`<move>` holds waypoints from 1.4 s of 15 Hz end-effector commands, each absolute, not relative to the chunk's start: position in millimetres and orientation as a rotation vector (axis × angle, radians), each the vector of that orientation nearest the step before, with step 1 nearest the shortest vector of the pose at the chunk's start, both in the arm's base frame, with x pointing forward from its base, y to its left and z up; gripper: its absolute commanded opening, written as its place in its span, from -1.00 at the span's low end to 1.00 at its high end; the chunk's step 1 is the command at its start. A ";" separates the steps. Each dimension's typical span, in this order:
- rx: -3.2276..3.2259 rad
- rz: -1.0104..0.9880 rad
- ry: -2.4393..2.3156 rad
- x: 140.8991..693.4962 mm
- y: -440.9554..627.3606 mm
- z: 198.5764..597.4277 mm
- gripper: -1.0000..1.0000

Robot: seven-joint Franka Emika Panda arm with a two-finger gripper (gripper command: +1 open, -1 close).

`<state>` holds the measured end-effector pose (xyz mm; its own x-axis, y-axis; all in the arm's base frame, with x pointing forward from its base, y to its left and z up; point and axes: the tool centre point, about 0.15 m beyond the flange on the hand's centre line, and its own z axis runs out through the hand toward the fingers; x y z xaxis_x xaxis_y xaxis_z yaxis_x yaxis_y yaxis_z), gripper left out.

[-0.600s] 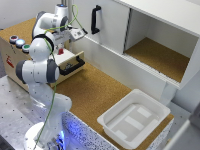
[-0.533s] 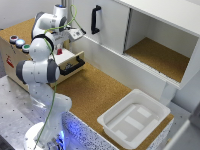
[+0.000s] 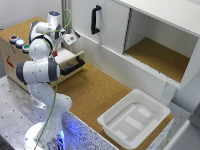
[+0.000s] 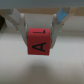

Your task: Place the pink object in the drawer

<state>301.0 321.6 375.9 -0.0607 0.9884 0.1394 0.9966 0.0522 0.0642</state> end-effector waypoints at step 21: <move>-2.357 -0.291 -2.191 308.9 254.1 487.9 1.00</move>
<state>316.6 270.9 464.0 0.0801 0.9934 0.0815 0.9846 -0.0916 0.1491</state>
